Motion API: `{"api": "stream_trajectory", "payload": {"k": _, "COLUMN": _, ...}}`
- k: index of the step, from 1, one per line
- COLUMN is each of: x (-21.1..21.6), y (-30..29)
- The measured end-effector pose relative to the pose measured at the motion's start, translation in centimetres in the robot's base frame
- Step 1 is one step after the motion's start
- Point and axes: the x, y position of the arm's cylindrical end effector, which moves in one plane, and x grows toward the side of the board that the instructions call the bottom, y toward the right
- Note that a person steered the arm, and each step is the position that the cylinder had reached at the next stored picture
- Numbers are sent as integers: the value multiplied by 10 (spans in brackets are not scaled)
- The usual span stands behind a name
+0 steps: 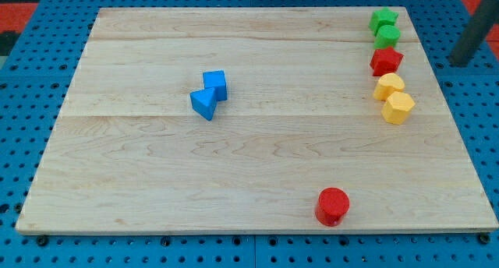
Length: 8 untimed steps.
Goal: Slide green star towards the top center
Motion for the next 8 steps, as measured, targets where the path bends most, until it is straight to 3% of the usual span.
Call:
{"api": "stream_trajectory", "payload": {"k": 2, "x": -66, "y": -22}}
{"api": "stream_trajectory", "payload": {"k": 4, "x": -76, "y": -123}}
{"api": "stream_trajectory", "payload": {"k": 6, "x": -101, "y": -92}}
{"api": "stream_trajectory", "payload": {"k": 7, "x": -101, "y": -181}}
{"api": "stream_trajectory", "payload": {"k": 8, "x": -100, "y": -225}}
